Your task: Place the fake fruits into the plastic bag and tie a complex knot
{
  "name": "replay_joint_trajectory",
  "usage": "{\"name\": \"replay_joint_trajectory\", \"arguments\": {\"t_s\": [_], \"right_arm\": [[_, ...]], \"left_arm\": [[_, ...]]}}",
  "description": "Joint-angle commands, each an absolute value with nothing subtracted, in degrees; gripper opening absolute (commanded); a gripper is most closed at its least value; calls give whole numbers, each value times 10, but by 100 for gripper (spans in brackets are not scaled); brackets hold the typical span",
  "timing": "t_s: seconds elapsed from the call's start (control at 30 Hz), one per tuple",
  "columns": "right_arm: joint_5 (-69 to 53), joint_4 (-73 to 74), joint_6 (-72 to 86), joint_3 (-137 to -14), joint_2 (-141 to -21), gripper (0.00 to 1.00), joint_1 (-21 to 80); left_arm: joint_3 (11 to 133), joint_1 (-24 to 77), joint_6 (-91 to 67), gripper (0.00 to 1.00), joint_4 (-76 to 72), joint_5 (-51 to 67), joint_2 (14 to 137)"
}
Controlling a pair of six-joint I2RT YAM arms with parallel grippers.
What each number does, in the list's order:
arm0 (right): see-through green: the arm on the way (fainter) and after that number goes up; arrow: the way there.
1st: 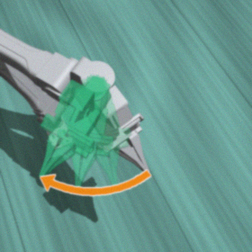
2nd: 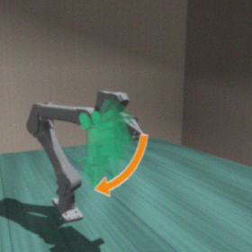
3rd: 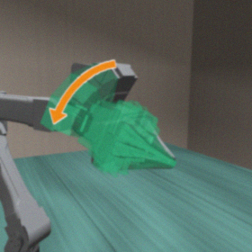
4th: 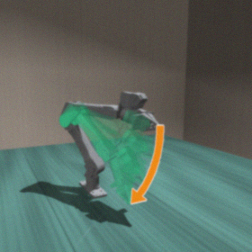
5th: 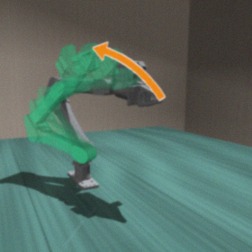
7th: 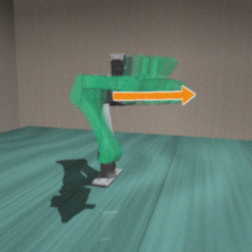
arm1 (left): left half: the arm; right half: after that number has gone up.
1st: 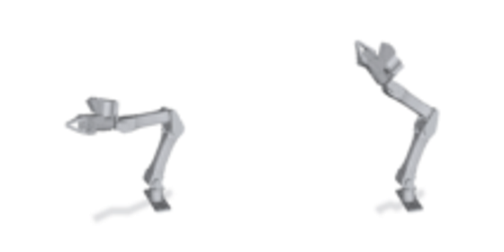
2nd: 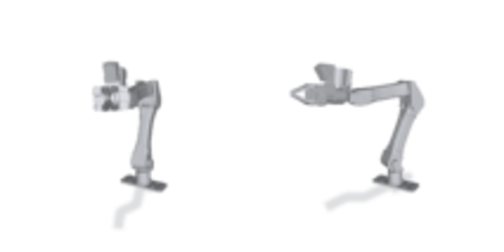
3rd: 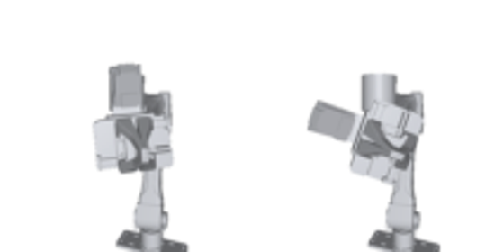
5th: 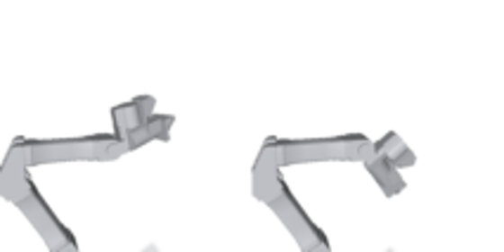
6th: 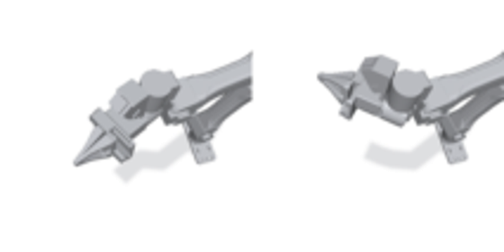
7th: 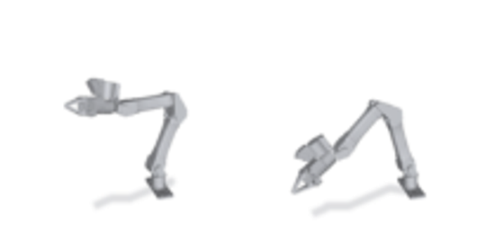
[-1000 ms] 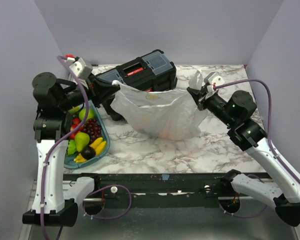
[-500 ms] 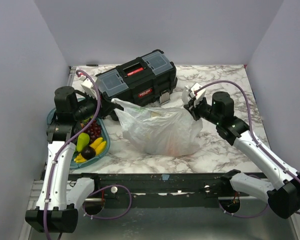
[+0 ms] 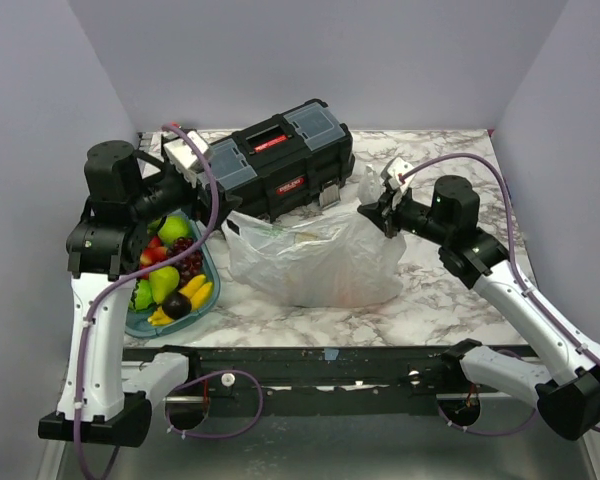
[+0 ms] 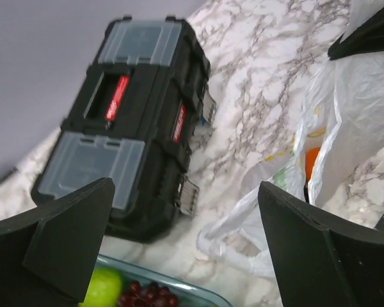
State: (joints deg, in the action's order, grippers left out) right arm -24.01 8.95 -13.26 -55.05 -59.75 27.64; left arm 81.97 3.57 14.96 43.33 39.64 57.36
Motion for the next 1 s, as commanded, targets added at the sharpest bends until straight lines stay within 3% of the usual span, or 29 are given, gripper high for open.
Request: {"name": "replay_joint_trajectory", "arguments": {"t_s": [0.0,0.13,0.4,0.57,0.73,0.77,0.87,0.9,0.97], "right_arm": [[-278,87,-106,-567,-604,1,273],[-281,87,-93,-564,-601,1,273],[-278,87,-66,-563,-599,1,273],[-263,88,-56,-558,-595,1,272],[-245,84,-45,-550,-602,1,269],[-240,84,-44,-547,-606,1,267],[-238,79,-31,-538,-625,1,251],[-240,75,-24,-535,-635,1,244],[-240,74,-14,-530,-659,1,230]], "left_arm": [[912,114,284,98,503,395,596],[941,224,325,99,510,351,633],[948,402,262,98,452,260,789],[901,417,189,98,417,316,846],[742,440,193,97,295,358,807],[710,448,200,93,264,354,791],[647,468,233,54,224,320,783],[635,470,237,37,215,297,784],[604,474,257,16,182,255,783]]}}
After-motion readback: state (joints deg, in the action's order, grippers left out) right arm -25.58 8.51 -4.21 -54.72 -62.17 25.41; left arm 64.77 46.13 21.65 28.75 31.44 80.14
